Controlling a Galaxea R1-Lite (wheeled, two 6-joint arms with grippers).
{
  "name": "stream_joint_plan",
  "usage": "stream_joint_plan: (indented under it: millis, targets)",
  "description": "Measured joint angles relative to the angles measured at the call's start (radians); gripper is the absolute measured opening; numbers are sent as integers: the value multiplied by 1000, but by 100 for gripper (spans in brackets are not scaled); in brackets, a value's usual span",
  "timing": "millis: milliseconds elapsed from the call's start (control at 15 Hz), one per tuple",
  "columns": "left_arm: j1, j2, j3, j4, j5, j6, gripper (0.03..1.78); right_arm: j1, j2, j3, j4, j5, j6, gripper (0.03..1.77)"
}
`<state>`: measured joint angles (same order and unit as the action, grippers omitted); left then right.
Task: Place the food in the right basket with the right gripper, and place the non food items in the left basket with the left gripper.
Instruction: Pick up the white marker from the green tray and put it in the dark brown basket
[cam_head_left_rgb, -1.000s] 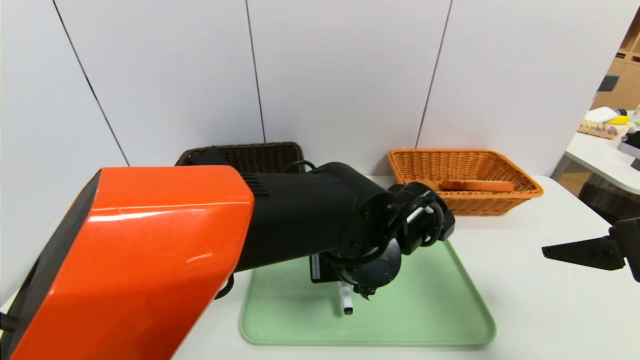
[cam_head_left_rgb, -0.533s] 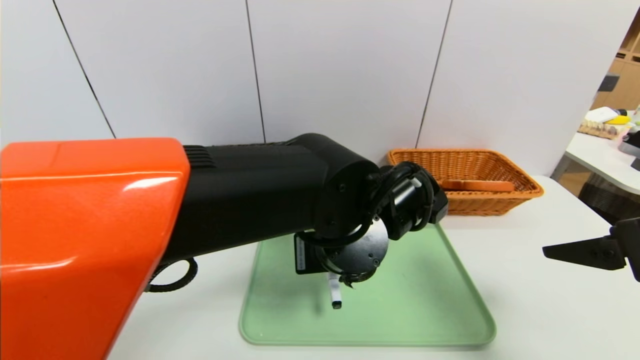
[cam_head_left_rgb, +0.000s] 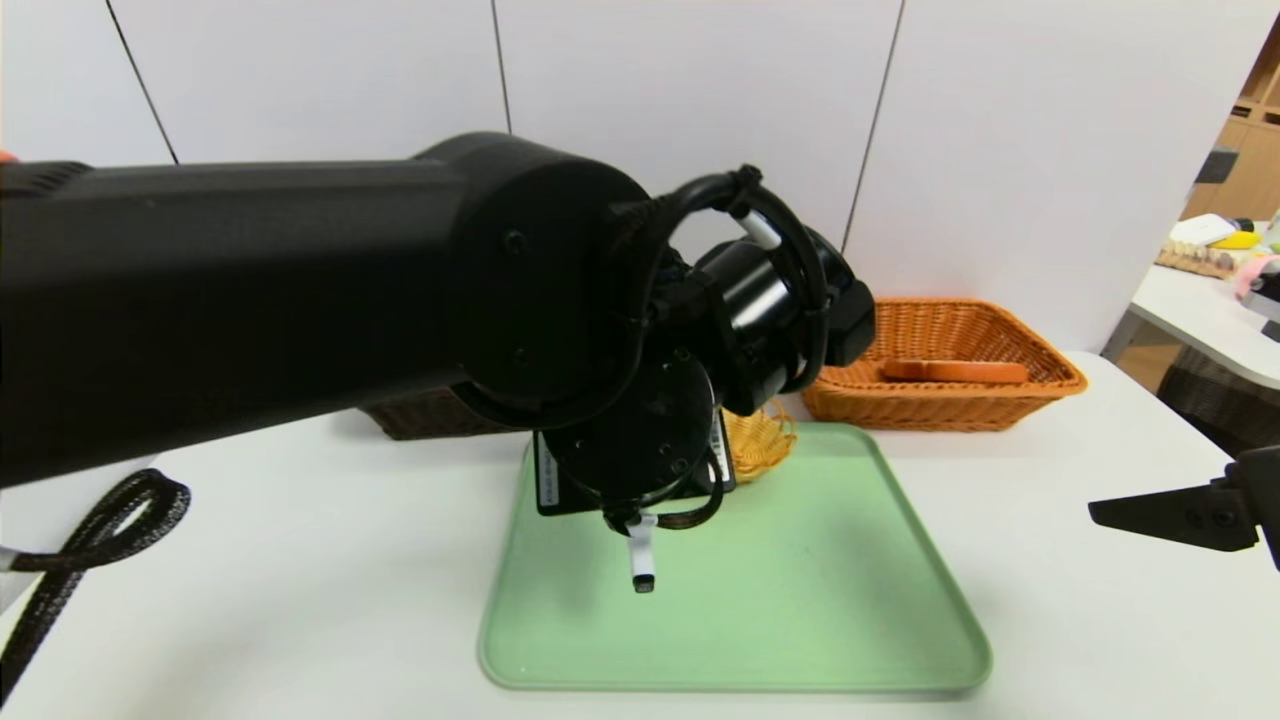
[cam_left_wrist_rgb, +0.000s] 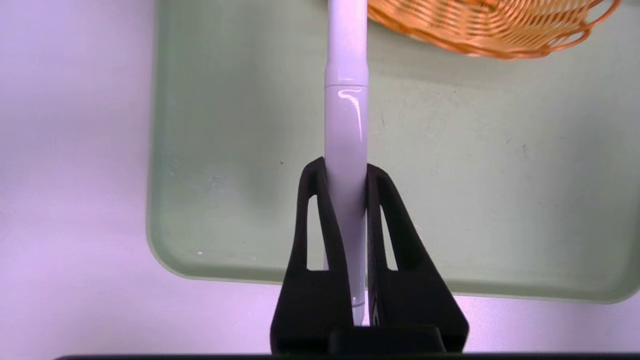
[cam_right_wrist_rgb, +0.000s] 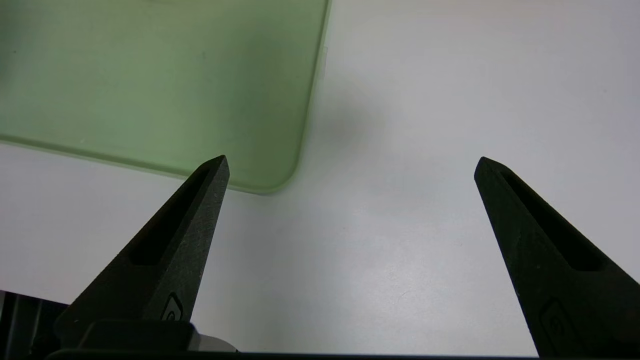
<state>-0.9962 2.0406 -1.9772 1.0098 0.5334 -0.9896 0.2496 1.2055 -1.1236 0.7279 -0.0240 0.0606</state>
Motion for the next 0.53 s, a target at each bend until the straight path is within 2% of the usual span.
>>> stream_joint_plan:
  millis: [267,533]
  targets:
    - [91,-44,0,-68,87,93,15,0,-8,2,-1,-2,0,170]
    - [236,-49,-1,-300,93,293,15,0,-9,2,-2,1,0,170]
